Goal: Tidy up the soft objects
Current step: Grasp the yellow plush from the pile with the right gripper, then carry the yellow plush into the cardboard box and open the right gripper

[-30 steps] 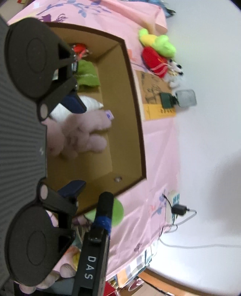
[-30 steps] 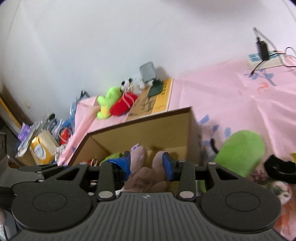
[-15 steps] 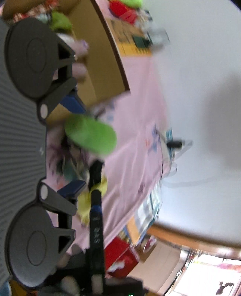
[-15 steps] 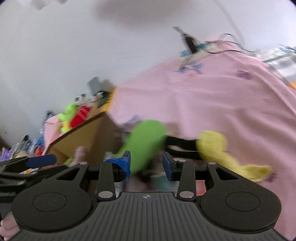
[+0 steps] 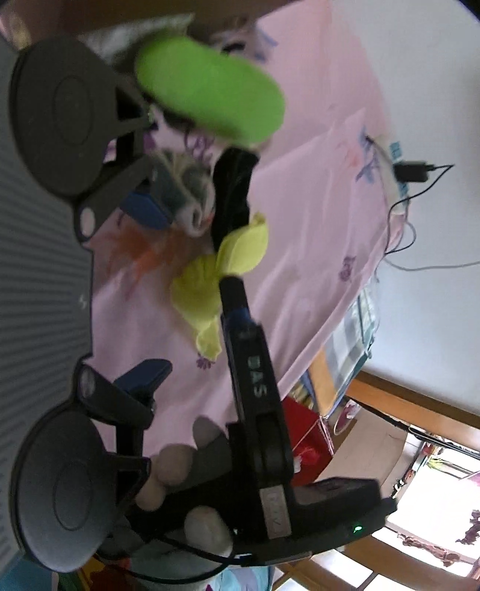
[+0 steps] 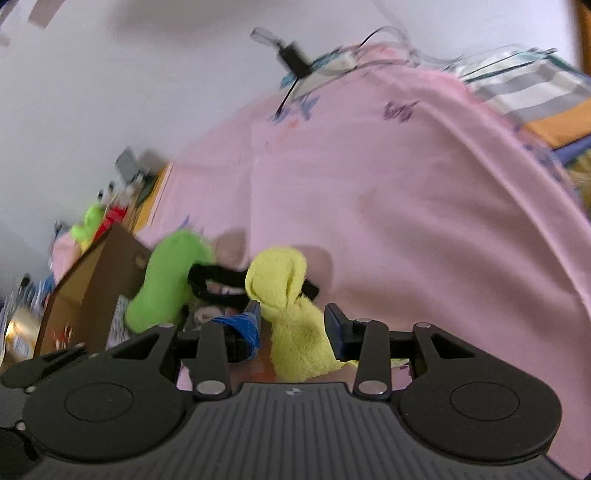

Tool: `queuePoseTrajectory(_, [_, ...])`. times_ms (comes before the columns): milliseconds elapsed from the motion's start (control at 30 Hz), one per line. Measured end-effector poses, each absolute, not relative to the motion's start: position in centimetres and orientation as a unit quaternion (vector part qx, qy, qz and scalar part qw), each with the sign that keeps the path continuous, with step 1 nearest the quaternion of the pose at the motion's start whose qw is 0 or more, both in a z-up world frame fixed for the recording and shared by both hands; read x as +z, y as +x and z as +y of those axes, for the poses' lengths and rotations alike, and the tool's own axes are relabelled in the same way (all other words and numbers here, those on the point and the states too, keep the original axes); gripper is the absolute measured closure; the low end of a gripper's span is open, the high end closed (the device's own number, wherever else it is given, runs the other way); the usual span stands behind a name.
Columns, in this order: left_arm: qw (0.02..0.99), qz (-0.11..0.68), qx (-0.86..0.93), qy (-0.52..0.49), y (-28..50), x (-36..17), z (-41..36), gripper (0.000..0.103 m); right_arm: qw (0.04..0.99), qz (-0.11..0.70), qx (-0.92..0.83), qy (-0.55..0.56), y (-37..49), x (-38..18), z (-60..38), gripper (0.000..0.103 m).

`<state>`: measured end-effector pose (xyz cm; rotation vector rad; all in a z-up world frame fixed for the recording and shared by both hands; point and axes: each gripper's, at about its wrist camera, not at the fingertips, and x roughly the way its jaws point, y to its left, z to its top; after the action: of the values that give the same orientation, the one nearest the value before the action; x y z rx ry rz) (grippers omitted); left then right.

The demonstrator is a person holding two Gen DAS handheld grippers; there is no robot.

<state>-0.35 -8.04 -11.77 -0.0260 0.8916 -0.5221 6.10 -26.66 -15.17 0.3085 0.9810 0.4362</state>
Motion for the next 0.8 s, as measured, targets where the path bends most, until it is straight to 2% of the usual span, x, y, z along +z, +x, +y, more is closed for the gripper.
queuePoseTrajectory(133, [0.871, 0.433, -0.233, -0.004, 1.3, -13.7, -9.9, 0.037, 0.837, 0.48, 0.221, 0.14, 7.6, -16.3, -26.7, 0.08])
queuePoseTrajectory(300, [0.871, 0.437, -0.224, 0.015, 2.6, -15.0, -12.0, 0.038, 0.8, 0.513, 0.241, 0.197, 8.9, -17.8, -27.9, 0.08])
queuePoseTrajectory(367, [0.869, 0.439, -0.23, 0.011, 3.0, -15.1, -12.5, 0.047, 0.782, 0.527, 0.253, 0.215, 8.8, -18.1, -28.3, 0.083])
queuePoseTrajectory(500, [0.871, 0.432, -0.234, 0.027, 3.1, -15.0, -13.1, 0.058, 0.774, 0.532, 0.258, 0.226, 7.9, -18.0, -29.2, 0.084])
queuePoseTrajectory(800, [0.88, 0.393, -0.266, 0.016, 1.0, -11.3, -12.1, 0.061, 0.769, 0.523, 0.26, 0.261, 5.4, -15.6, -31.2, 0.085])
